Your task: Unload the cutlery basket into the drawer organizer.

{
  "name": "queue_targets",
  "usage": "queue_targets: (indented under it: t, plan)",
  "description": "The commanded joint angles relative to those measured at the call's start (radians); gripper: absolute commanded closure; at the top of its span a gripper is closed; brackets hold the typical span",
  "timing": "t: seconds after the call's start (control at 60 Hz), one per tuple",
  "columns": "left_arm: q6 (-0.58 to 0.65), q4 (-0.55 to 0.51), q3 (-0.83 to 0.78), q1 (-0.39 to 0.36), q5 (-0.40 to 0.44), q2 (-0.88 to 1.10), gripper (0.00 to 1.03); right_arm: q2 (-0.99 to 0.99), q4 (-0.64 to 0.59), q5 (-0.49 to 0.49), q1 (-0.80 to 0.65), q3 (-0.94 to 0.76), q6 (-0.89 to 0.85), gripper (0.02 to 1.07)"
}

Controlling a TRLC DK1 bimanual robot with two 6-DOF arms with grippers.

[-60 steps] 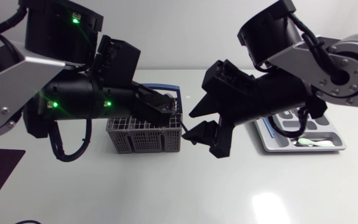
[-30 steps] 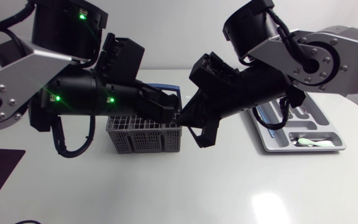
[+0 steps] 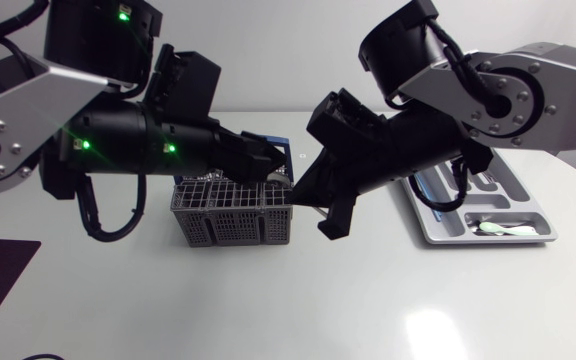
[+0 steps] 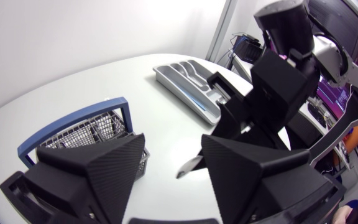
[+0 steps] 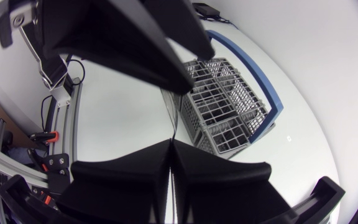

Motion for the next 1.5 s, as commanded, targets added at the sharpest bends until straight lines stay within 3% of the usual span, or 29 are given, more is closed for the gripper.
queue_targets:
  t: [0.0,0.217,0.35,0.567,0.833,1.133,1.483]
  plan:
    - [-0.033,0.003,0.047,0.032,0.007,-0.003,0.04,0.013,-0.024,-0.012,0.007,-0.017,-0.027,1.01]
    - [-0.066,0.024,0.052,0.096,0.007,-0.048,0.04,-0.020,-0.102,-0.012,-0.035,-0.086,-0.135,1.01]
    - [-0.069,0.020,0.056,0.155,0.005,-0.063,0.04,-0.048,-0.188,-0.012,-0.138,-0.116,-0.258,1.01]
    - [-0.041,-0.010,0.030,0.267,-0.013,-0.080,0.04,-0.053,-0.323,-0.026,-0.435,-0.145,-0.563,1.01]
    - [0.056,0.023,-0.094,0.331,-0.038,-0.135,0.04,0.058,-0.409,-0.019,-0.797,-0.085,-0.909,1.01]
    - [0.077,0.098,-0.224,0.442,-0.056,-0.221,0.04,0.263,-0.396,0.042,-1.033,0.032,-1.117,1.01]
    - [0.126,0.130,-0.350,0.491,-0.113,-0.335,0.04,0.443,-0.209,0.195,-1.145,0.095,-1.174,1.01]
